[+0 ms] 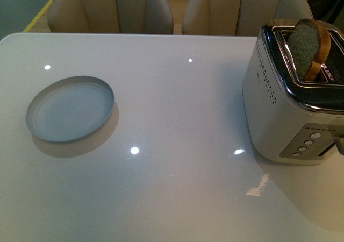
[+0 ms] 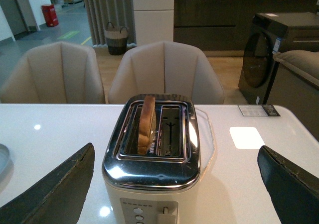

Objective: Left arm holds plate, right arm toasts bread

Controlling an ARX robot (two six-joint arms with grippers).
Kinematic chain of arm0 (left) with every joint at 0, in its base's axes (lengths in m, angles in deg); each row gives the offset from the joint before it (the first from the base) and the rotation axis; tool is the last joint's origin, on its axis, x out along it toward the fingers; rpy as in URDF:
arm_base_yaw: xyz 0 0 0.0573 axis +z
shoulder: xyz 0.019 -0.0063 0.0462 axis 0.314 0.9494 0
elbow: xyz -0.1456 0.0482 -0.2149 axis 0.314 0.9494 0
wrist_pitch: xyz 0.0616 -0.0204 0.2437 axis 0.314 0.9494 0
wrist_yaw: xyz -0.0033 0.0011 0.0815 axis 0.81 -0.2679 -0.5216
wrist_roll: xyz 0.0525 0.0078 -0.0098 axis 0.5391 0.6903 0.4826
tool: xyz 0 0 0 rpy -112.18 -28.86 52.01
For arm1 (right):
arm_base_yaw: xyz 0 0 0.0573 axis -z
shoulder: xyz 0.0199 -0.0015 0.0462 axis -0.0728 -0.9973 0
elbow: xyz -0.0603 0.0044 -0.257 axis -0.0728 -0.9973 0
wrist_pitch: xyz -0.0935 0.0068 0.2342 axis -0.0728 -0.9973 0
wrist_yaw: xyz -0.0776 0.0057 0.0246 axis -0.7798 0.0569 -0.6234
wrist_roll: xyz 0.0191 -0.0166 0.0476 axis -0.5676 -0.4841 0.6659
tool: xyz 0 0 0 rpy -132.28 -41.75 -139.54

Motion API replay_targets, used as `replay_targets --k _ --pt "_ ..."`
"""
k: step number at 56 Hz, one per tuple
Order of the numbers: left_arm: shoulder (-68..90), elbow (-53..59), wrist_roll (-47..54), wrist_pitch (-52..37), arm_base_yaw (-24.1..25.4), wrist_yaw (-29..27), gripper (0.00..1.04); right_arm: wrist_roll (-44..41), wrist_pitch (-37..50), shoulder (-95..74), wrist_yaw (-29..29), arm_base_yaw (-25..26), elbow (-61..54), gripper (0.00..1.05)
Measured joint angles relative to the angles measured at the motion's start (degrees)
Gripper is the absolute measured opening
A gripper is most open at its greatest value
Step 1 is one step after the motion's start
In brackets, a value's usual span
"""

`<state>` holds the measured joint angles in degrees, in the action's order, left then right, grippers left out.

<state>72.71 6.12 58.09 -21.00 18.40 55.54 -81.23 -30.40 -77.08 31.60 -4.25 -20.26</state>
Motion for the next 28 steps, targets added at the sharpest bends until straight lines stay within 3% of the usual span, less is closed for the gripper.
replay_targets --k 24,28 --pt "-8.02 0.00 0.00 8.04 0.02 0.00 0.03 0.00 0.00 0.00 0.00 0.00 0.00 0.96" --pt "-13.03 -0.02 0.02 14.84 0.00 0.02 0.03 0.00 0.00 0.00 0.00 0.00 0.00 0.96"
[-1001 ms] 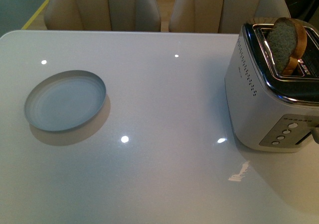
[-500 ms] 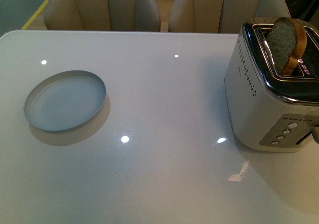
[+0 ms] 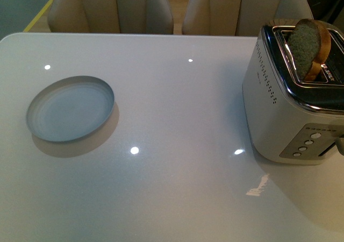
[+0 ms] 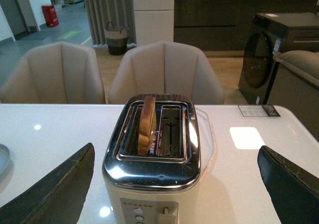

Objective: Left arm holds plate, right arm toasts bread

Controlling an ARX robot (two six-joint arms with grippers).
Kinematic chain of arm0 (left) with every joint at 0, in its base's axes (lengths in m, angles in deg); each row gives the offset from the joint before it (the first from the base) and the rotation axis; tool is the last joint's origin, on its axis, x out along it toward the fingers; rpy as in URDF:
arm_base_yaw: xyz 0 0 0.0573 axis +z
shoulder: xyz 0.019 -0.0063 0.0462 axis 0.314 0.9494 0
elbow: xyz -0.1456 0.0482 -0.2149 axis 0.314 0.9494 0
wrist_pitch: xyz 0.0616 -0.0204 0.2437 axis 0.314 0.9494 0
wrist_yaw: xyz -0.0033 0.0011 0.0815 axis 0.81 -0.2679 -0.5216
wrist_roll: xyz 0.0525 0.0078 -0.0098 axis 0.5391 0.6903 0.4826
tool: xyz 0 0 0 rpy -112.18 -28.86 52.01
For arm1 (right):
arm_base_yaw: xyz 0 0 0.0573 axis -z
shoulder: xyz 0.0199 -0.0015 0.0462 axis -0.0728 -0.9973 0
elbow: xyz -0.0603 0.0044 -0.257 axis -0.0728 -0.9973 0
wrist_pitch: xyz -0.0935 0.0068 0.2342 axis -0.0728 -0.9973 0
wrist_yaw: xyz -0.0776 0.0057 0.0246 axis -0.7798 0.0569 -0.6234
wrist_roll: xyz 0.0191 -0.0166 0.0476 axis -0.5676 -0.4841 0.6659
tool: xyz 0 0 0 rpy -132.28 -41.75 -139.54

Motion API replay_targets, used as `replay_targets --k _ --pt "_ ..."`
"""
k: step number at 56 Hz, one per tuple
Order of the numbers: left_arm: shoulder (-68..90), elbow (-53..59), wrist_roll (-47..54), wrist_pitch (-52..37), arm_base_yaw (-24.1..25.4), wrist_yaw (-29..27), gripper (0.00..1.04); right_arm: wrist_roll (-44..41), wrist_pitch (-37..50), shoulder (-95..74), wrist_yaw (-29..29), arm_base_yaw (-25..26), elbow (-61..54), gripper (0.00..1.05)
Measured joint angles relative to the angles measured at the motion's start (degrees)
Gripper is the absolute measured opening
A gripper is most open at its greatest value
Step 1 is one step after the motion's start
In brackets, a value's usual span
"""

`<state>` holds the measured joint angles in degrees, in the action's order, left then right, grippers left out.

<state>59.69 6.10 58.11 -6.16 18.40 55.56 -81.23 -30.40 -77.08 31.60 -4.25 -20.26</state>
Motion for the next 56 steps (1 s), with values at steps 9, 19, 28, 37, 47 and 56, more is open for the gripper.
replay_targets --k 9,19,28,37,47,56 --pt "-4.79 0.00 0.00 3.21 0.00 -0.02 0.03 0.00 0.00 0.00 0.00 0.00 0.00 0.96" --pt "-4.83 0.00 0.00 3.30 0.00 -0.02 0.03 0.00 0.00 0.00 0.00 0.00 0.00 0.96" --pt "-4.83 0.00 0.00 3.30 0.00 -0.02 0.03 0.00 0.00 0.00 0.00 0.00 0.00 0.96" --pt "-4.83 0.00 0.00 3.30 0.00 -0.02 0.35 0.00 0.00 0.00 0.00 0.00 0.00 0.96" --pt "-4.83 0.00 0.00 3.30 0.00 -0.02 0.77 0.00 0.00 0.00 0.00 0.00 0.00 0.96" --pt "-4.83 0.00 0.09 3.30 0.00 -0.02 0.97 0.00 0.00 0.00 0.00 0.00 0.00 0.96"
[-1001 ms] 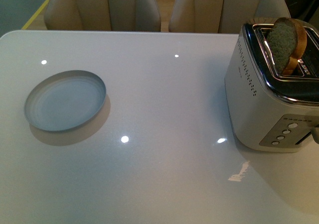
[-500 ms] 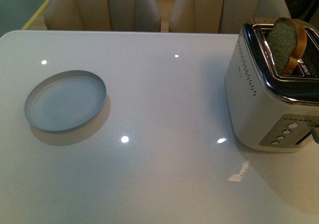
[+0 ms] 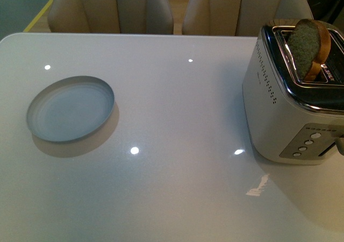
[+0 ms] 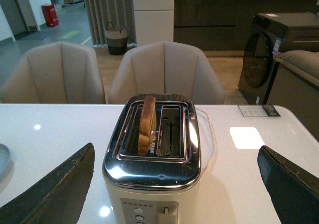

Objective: Left arm holds plate, right arm toasts bread

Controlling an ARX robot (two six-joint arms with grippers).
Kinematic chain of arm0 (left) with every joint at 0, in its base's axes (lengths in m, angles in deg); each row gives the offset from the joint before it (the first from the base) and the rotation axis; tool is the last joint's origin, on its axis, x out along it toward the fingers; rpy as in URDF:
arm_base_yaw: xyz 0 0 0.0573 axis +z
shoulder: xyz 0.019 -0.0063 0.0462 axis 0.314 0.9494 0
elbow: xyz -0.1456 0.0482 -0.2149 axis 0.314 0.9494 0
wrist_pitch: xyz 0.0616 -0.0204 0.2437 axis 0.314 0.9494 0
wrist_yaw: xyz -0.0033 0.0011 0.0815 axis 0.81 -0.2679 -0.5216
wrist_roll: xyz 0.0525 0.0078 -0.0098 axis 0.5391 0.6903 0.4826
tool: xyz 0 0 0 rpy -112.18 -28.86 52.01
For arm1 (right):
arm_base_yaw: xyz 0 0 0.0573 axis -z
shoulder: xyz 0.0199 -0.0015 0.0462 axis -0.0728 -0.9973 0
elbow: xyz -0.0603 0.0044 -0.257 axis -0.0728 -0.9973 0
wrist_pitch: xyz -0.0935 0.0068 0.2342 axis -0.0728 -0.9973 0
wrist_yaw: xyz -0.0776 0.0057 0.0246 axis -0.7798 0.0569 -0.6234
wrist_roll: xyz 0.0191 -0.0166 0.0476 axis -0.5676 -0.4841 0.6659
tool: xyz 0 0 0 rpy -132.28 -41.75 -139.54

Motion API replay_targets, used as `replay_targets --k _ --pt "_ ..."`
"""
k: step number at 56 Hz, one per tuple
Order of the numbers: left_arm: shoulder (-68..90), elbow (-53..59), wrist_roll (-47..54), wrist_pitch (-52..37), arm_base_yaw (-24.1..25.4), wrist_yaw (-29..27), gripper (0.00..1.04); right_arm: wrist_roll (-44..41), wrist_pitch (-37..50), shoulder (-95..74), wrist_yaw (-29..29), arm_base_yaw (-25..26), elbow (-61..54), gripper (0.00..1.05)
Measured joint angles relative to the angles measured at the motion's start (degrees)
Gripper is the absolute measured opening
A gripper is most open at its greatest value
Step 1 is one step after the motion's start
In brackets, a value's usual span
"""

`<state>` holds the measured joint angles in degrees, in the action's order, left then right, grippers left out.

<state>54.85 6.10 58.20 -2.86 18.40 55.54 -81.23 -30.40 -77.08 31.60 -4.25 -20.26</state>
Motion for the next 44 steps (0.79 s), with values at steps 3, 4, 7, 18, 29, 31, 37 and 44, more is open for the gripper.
replay_targets --k 3,4,7,18,29,31,37,44 --pt "0.00 0.00 0.00 0.00 0.00 0.00 0.97 0.00 0.00 0.00 0.00 0.00 0.00 0.96" --pt "0.00 0.00 0.00 0.00 0.00 0.00 0.97 0.00 0.00 0.00 0.00 0.00 0.00 0.96" --pt "0.00 0.00 0.00 0.00 0.00 0.00 0.97 0.00 0.00 0.00 0.00 0.00 0.00 0.96" --pt "0.00 0.00 0.00 0.00 0.00 0.00 0.97 0.00 0.00 0.00 0.00 0.00 0.00 0.96" --pt "0.00 0.00 0.00 0.00 0.00 0.00 0.97 0.00 0.00 0.00 0.00 0.00 0.00 0.96" --pt "0.00 0.00 0.00 0.00 0.00 0.00 0.97 0.00 0.00 0.00 0.00 0.00 0.00 0.96" --pt "0.00 0.00 0.00 0.00 0.00 0.00 0.97 0.00 0.00 0.00 0.00 0.00 0.00 0.96" --pt "0.00 0.00 0.00 0.00 0.00 0.00 0.97 0.00 0.00 0.00 0.00 0.00 0.00 0.96"
